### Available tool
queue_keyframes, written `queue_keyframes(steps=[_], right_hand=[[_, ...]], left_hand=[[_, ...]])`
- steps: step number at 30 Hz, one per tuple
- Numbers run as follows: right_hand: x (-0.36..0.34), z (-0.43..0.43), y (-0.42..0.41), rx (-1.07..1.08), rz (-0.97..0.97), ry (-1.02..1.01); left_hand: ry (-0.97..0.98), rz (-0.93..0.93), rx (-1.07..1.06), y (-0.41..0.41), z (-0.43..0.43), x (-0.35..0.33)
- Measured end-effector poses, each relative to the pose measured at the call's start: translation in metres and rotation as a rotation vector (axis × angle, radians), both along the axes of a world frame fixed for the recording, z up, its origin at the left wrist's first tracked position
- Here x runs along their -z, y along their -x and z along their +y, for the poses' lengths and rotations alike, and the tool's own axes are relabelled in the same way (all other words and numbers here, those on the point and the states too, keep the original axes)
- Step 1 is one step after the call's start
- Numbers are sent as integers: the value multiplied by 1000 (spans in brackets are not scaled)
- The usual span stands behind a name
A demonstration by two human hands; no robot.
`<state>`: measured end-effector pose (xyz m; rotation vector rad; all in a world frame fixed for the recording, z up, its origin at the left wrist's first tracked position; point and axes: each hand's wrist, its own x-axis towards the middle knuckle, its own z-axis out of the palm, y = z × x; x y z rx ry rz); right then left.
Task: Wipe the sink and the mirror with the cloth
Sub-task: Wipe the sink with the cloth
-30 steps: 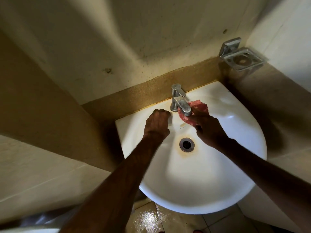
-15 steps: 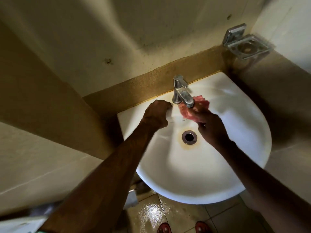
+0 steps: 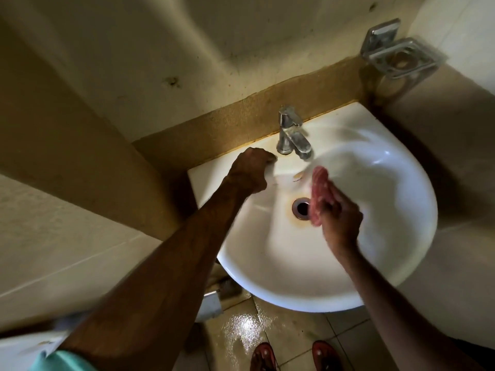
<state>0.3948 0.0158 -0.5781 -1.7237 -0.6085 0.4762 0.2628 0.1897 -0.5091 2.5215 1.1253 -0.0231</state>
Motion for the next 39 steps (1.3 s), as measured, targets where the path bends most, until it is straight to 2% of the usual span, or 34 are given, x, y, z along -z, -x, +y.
queue_keyframes(steps=[3, 6, 9, 12, 15, 19, 21, 22, 23, 25, 27, 29, 34, 39], right_hand=[[-15, 31, -12, 38, 171, -16], [-18, 53, 5, 84, 179, 70], [-12, 59, 35, 200, 205, 58], [0, 62, 59, 170, 194, 40], [17, 71, 67, 149, 365, -28], [20, 67, 57, 153, 571, 15], [13, 60, 40, 104, 582, 48], [7, 57, 26, 115, 512, 113], [9, 58, 10, 136, 364, 171], [12, 58, -23, 161, -22, 362], [16, 54, -47, 64, -262, 502], [22, 46, -49, -125, -437, 573], [29, 33, -3, -348, -635, 448], [33, 33, 52, -643, -687, 694]], left_hand=[[-12, -24, -6, -1, 0, 5], [3, -31, -11, -1, 1, 7], [-3, -42, -7, -2, 3, 9], [-6, -28, 12, -2, 6, 11], [-43, 9, 22, -4, 5, 12], [-14, 11, 15, -2, 3, 10], [-30, -2, 13, 0, 0, 10], [-40, -7, 13, -1, -1, 11], [-49, -7, 13, -1, -3, 11], [-56, -2, 0, -2, -6, 12], [-63, -11, -28, -3, -10, 13], [-77, -25, -51, -4, -14, 15], [-130, -34, -58, -6, -24, 15], [-138, 43, 4, -5, -23, 13]])
